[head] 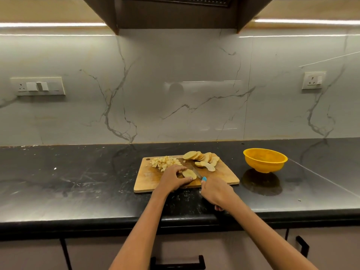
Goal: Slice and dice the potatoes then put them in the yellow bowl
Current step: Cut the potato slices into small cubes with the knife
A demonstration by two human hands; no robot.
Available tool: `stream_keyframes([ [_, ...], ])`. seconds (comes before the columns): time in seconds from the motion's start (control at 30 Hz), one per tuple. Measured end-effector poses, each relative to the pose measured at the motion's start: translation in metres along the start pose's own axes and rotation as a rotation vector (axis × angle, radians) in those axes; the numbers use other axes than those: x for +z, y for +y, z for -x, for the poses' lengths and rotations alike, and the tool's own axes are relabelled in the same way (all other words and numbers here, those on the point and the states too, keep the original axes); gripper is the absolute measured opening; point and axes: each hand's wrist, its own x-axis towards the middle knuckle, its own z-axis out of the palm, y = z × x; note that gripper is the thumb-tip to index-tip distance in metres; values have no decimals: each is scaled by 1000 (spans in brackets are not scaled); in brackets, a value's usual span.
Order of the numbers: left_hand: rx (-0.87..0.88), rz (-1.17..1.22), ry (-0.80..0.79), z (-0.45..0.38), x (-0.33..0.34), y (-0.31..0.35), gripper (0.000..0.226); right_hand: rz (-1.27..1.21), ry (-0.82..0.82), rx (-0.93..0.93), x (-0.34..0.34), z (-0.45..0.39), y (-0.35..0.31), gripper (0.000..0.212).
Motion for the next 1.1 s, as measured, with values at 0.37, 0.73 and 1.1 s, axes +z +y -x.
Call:
stream_keyframes([
  [0.37,26,-12,31,3,1,2,52,132,-93,16,2,-15,-8,32],
  [0.73,4,-2,72,10,1,5,51,182,33,-8,-6,37,15,37],
  [1.1,8,5,78,8,-1,2,51,-9,42,-11,11,-1,4,40],
])
